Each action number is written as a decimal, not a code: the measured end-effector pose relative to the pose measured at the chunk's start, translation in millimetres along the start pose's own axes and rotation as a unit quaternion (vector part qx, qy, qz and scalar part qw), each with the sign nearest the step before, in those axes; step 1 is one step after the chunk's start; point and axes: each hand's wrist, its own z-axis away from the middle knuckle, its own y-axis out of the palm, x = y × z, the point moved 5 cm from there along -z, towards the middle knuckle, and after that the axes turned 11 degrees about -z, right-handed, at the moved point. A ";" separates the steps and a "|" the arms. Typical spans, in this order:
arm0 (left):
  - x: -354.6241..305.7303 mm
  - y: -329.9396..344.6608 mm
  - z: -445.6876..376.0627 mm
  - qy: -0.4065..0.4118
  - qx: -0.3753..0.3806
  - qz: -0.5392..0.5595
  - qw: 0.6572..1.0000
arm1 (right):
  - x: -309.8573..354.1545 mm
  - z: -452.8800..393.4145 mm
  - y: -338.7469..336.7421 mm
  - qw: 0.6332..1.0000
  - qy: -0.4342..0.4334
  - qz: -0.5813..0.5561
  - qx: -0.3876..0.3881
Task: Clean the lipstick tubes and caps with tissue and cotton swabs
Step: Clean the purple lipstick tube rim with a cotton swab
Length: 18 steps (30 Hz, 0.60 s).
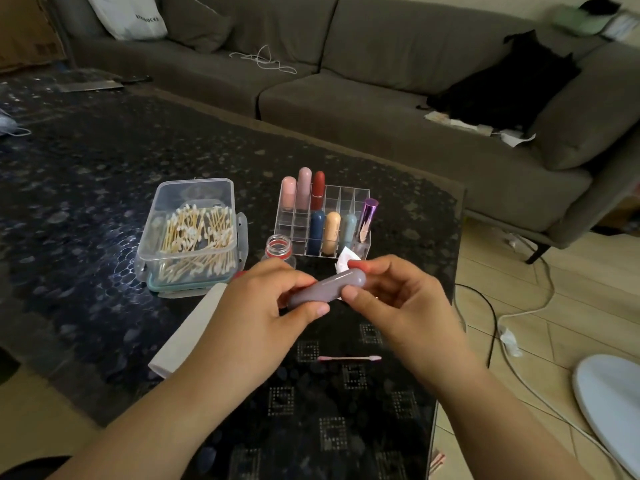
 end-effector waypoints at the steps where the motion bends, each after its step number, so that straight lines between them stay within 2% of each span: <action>1: 0.4 0.9 -1.1 0.001 0.001 -0.004 1.000 | -1.6 0.1 0.2 1.000 0.004 0.003 -0.005; 4: 1.6 3.6 -1.9 0.005 0.018 -0.024 1.000 | -6.4 3.3 7.2 0.999 0.025 0.035 -0.010; 7: -5.5 -2.6 -1.2 0.032 0.030 -0.062 0.997 | 3.2 4.1 11.7 0.998 0.010 0.053 -0.029; 12: -15.9 -44.9 -28.1 0.067 -0.033 -0.180 0.981 | 50.6 -30.9 -10.6 0.979 -0.061 0.164 -0.108; 14: -23.0 -64.6 -50.5 0.089 -0.057 -0.237 0.966 | 68.1 -58.6 -16.7 0.967 -0.066 0.224 -0.100; 18: -14.2 -69.8 -97.7 0.085 -0.004 -0.310 0.947 | 77.8 -116.1 -14.9 0.939 -0.056 0.334 -0.060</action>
